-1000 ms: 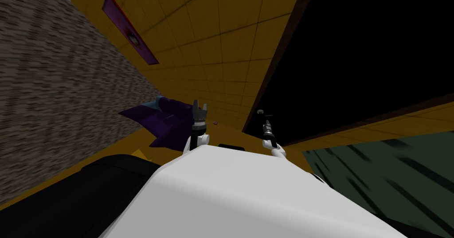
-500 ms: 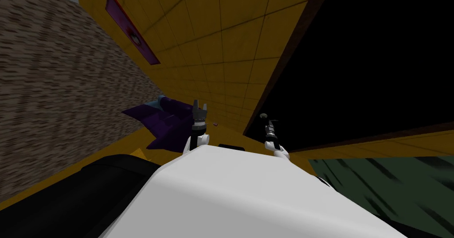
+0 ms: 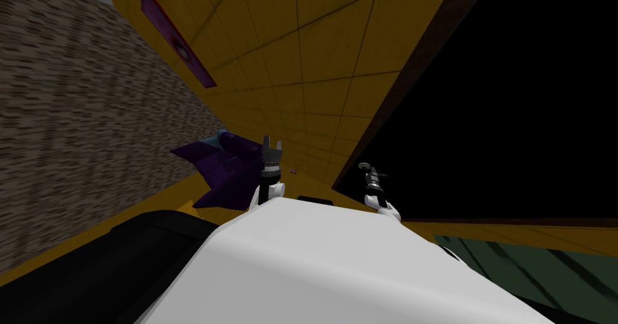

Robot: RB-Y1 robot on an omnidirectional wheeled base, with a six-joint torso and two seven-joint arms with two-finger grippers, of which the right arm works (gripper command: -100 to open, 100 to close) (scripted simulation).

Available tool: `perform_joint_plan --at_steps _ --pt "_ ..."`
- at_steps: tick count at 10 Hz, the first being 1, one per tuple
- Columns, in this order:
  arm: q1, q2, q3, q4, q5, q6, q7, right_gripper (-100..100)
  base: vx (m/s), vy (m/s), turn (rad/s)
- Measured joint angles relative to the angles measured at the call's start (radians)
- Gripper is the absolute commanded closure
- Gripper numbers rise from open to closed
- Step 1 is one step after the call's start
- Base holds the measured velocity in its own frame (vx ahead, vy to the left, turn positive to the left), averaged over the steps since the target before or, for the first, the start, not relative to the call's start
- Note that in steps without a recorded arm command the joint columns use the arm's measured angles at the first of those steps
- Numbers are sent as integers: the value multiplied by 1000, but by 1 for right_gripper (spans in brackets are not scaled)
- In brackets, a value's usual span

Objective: Pull the door open

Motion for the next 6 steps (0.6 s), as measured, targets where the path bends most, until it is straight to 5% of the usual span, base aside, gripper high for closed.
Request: perform_joint_plan --at_steps 1,6 --pt "-1 -1 0 2 0 -2 -1 100 0 0 0" --pt "1 1 1 2 0 2 -1 100 -10 1 1"
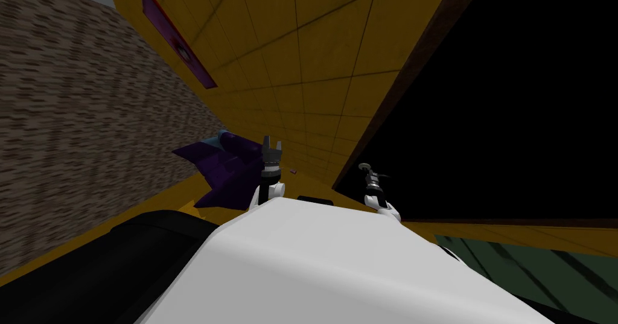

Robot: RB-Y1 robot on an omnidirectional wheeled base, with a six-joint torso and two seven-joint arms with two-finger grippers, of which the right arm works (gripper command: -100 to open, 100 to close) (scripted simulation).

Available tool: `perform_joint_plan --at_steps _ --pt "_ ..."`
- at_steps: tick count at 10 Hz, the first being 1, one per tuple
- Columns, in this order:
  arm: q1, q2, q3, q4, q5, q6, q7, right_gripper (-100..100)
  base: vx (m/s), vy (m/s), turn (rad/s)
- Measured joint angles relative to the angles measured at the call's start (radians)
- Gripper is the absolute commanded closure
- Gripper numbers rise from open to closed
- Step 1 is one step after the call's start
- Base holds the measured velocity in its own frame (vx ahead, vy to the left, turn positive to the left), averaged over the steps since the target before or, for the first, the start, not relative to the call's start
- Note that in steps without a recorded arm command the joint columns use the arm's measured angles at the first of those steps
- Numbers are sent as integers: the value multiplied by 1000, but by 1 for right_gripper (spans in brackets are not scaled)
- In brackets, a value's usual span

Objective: Pull the door open

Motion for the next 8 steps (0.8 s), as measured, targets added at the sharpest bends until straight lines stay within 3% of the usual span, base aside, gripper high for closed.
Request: perform_joint_plan --at_steps 3,8 --pt "3 -14 9 -4 4 -5 -16 100 -166 -24 95" --pt "21 -40 70 -2 30 -30 -77 100 -244 -56 130"
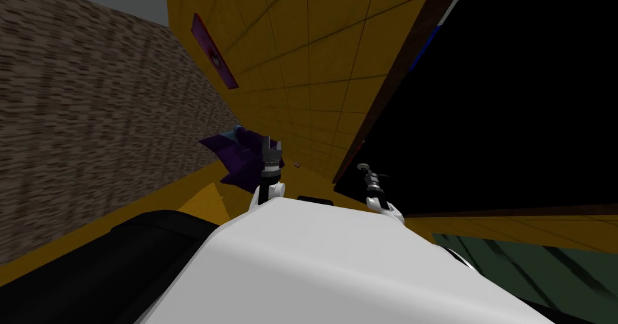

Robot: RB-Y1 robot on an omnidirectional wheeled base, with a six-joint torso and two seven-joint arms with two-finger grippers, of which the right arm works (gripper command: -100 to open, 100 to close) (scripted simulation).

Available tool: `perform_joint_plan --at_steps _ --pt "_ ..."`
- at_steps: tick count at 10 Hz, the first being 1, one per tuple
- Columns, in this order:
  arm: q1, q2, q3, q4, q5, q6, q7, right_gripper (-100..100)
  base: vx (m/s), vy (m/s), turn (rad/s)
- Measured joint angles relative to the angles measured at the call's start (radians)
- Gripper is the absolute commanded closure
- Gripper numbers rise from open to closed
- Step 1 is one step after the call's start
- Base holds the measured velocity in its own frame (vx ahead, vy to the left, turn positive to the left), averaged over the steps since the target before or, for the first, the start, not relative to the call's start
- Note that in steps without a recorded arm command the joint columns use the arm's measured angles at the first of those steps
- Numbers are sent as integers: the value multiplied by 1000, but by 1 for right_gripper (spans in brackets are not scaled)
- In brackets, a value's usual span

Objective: Pull the door open

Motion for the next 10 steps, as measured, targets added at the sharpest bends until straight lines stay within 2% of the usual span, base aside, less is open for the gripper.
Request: perform_joint_plan --at_steps 2,3,5,10 --pt "7 -13 22 -7 10 -8 -25 100 -197 -43 73" --pt "10 -10 26 -6 11 -6 -28 100 -164 -14 106" --pt "22 -23 42 -18 17 -13 -47 100 -226 -77 115" --pt "51 -60 104 -36 44 -56 -109 100 -245 -70 106"
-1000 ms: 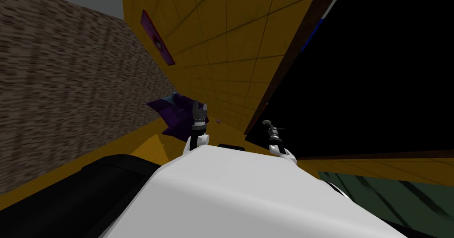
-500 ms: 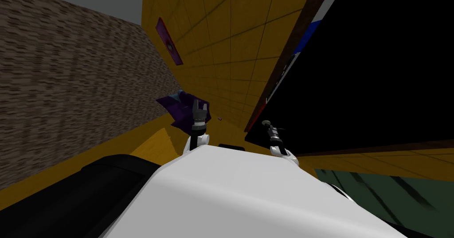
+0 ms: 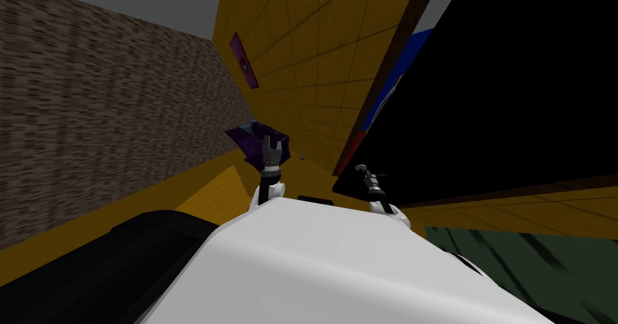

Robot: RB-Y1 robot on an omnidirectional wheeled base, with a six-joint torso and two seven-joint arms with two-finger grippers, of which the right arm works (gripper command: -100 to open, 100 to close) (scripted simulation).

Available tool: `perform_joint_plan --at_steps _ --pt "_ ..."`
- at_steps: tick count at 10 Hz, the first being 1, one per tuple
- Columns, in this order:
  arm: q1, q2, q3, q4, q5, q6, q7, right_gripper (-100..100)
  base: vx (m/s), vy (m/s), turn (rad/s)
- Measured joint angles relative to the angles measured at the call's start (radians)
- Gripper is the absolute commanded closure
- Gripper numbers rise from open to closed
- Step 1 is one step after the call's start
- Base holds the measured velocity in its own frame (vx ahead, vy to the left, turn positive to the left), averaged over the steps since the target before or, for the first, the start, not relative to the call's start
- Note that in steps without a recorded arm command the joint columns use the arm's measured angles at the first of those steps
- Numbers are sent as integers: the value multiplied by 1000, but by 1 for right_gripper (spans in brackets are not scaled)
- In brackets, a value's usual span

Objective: Pull the door open

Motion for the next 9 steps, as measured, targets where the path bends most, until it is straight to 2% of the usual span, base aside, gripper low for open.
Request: perform_joint_plan --at_steps 1,2,5,8,9 --pt "6 -7 12 -3 5 -9 -12 100 -108 -23 23" --pt "9 -4 16 -1 6 -10 -16 100 -149 -16 104" --pt "32 -35 42 -3 14 -50 -49 100 -199 -59 114" --pt "76 -65 74 -35 24 -85 -84 100 -204 -92 97" --pt "81 -71 84 -31 28 -99 -93 100 -173 -61 80"
